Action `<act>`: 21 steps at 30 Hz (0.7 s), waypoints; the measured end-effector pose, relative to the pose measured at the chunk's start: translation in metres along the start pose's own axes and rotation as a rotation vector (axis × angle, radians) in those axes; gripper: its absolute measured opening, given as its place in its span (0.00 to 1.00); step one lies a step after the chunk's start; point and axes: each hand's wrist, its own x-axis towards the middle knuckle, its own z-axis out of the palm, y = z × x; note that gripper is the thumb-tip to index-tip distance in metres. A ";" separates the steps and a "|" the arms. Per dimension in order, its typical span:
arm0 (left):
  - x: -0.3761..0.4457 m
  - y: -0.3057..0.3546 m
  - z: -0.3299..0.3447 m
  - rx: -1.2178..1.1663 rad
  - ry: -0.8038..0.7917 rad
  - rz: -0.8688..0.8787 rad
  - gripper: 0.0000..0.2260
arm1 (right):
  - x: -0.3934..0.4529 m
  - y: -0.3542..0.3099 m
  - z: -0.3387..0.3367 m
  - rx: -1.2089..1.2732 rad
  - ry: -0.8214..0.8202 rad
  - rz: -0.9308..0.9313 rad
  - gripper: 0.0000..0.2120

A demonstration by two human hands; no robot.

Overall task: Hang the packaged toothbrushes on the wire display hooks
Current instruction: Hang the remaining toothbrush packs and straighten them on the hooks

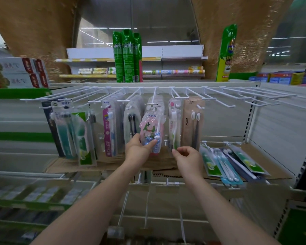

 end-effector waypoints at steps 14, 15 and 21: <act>-0.063 -0.017 -0.047 0.508 -0.146 0.000 0.13 | -0.067 0.001 -0.017 -0.351 -0.118 -0.119 0.12; -0.069 -0.018 -0.047 0.515 -0.153 0.016 0.13 | -0.075 0.002 -0.021 -0.386 -0.132 -0.133 0.11; -0.108 -0.027 -0.037 0.530 -0.244 0.092 0.09 | -0.113 0.028 -0.046 -0.531 -0.146 -0.086 0.16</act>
